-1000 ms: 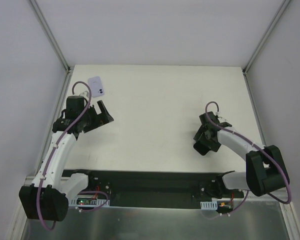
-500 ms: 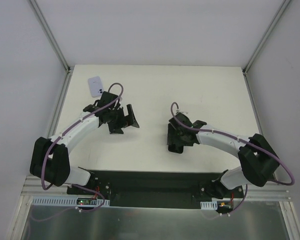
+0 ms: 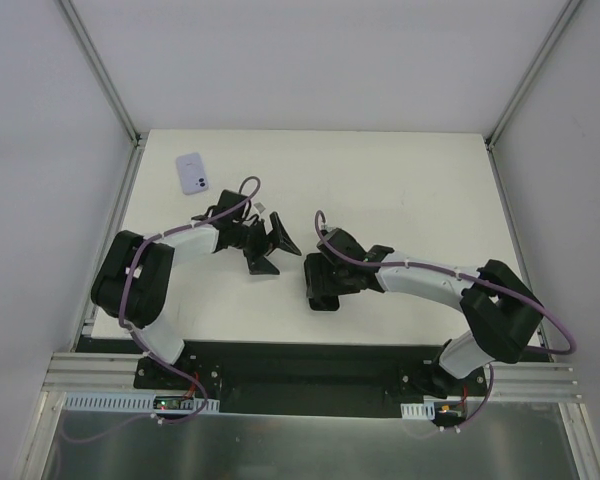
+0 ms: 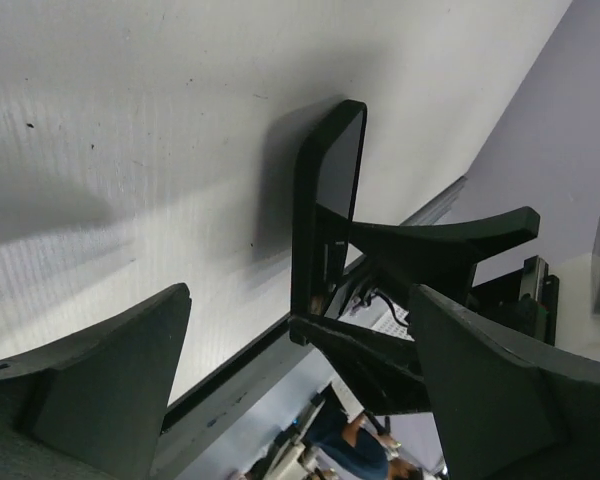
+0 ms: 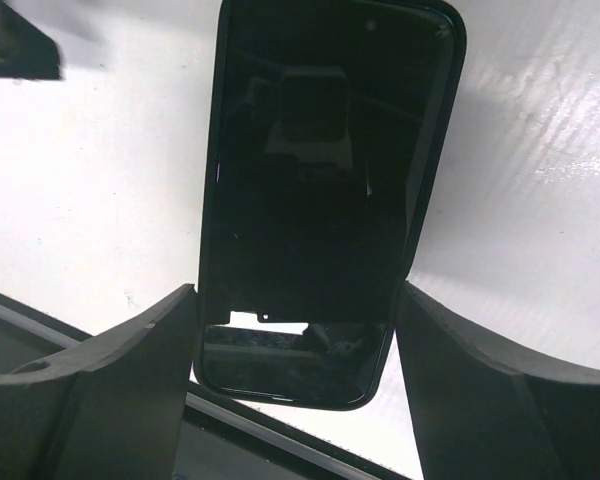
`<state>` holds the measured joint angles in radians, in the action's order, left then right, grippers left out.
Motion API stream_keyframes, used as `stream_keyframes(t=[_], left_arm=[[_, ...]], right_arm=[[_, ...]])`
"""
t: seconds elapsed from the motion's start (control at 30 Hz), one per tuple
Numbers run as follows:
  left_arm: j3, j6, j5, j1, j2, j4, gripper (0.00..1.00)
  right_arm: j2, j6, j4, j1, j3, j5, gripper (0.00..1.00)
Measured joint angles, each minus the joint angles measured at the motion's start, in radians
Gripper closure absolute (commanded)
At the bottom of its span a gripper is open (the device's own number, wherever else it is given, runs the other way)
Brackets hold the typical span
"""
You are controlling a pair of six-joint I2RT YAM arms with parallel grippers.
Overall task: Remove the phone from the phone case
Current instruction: Pick up the phone at the center of the board.
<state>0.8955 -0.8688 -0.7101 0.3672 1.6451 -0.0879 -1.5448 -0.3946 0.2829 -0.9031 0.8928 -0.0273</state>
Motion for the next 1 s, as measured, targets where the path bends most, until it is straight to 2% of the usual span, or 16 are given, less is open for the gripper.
stream_keyframes(t=[0.2,0.37,0.47,0.5,0.6,0.7,0.73,0.77,0.8,0.9,0.93,1.0], left_arm=[[-0.029,-0.088,-0.079,0.037,0.085,0.118,0.16],[-0.068,-0.18,-0.131,0.087,0.152,0.279,0.21],[-0.103,-0.233,-0.164,0.105,0.187,0.38,0.29],[-0.109,-0.253,-0.171,0.106,0.193,0.412,0.38],[-0.117,-0.302,-0.18,0.118,0.215,0.486,0.5],[-0.119,-0.332,-0.183,0.124,0.232,0.514,0.7],[-0.119,-0.339,-0.183,0.125,0.235,0.521,0.86],[-0.119,-0.342,-0.183,0.129,0.238,0.525,0.97],[-0.117,-0.345,-0.182,0.13,0.241,0.523,1.0],[-0.113,-0.326,-0.198,0.129,0.259,0.543,1.0],[-0.109,-0.327,-0.198,0.129,0.26,0.546,1.0],[-0.102,-0.328,-0.205,0.131,0.26,0.546,1.0]], right_arm=[[-0.004,-0.008,-0.02,0.0,0.0,0.021,0.8],[-0.007,-0.013,-0.029,0.0,0.0,0.033,0.8],[-0.007,-0.013,-0.034,0.0,0.0,0.036,0.8],[-0.007,-0.013,-0.035,0.0,0.0,0.037,0.8],[-0.007,-0.013,-0.039,0.0,0.0,0.038,0.79],[-0.007,-0.013,-0.04,0.0,0.0,0.039,0.79],[-0.007,-0.013,-0.04,0.0,0.0,0.04,0.79],[-0.007,-0.013,-0.04,0.0,0.0,0.039,0.78],[-0.006,-0.012,-0.037,0.0,0.0,0.038,0.77],[0.003,-0.017,-0.032,0.008,0.0,0.042,0.39],[0.008,-0.018,-0.027,0.01,0.0,0.04,0.19],[0.023,-0.017,-0.015,0.014,0.0,0.039,0.08]])
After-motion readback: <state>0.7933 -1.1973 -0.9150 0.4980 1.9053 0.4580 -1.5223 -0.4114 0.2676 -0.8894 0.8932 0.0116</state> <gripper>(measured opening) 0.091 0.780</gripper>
